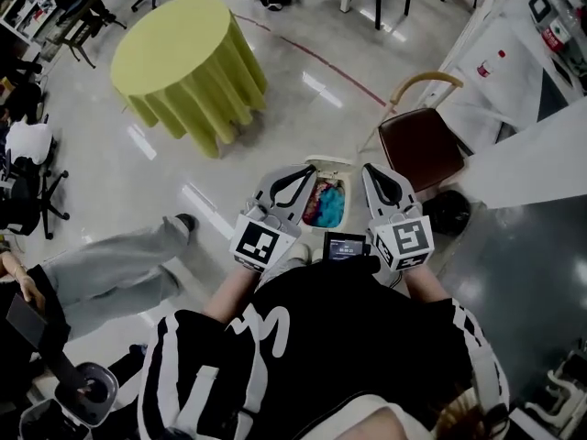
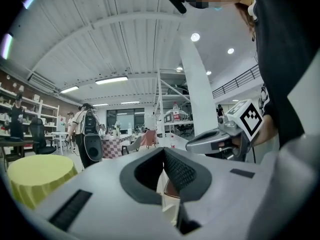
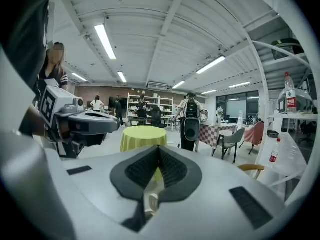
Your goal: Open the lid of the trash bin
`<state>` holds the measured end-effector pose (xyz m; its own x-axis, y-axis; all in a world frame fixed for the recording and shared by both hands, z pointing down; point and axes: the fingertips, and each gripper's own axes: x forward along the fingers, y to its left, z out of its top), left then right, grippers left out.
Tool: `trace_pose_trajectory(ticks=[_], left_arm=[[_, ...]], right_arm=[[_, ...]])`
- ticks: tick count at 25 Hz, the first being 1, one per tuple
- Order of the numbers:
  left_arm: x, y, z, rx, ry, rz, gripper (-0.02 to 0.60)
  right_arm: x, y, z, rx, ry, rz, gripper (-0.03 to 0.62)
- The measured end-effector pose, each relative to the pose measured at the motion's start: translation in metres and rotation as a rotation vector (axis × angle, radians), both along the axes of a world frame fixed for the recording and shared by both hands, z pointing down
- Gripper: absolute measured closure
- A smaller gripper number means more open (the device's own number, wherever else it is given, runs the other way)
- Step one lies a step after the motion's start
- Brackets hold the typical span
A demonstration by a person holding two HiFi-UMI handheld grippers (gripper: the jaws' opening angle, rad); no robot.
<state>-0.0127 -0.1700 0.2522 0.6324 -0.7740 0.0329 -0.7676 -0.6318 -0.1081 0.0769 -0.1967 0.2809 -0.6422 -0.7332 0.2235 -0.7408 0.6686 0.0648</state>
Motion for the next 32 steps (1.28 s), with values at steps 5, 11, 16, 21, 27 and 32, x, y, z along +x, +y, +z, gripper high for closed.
trace_pose_trajectory(ticks=[5,11,16,21,27,32], left_arm=[[0.0,-0.003,-0.014,0.004,0.028,-0.01,0.572],[-0.006,-0.001,-0.042,0.004,0.105,-0.022,0.572],[-0.011,-0.005,-0.049,0.035,0.074,-0.024,0.572],[-0.008,-0.005,-0.042,0.017,0.058,-0.022,0.572],[-0.009,-0.007,-0.042,0.052,0.028,-0.02,0.572],[-0.003,-0.006,-0.034,0.033,0.034,-0.009,0.572]], right_arm=[[0.006,-0.004,-0.022,0.026,-0.058,0.033,0.585],[0.013,0.0,-0.045,0.042,-0.108,0.043,0.585],[0.017,-0.002,-0.06,0.063,-0.15,0.046,0.585],[0.02,0.002,-0.064,0.067,-0.164,0.057,0.585],[0.014,0.004,-0.063,0.079,-0.167,0.046,0.585],[0.021,0.004,-0.06,0.076,-0.165,0.062,0.585]])
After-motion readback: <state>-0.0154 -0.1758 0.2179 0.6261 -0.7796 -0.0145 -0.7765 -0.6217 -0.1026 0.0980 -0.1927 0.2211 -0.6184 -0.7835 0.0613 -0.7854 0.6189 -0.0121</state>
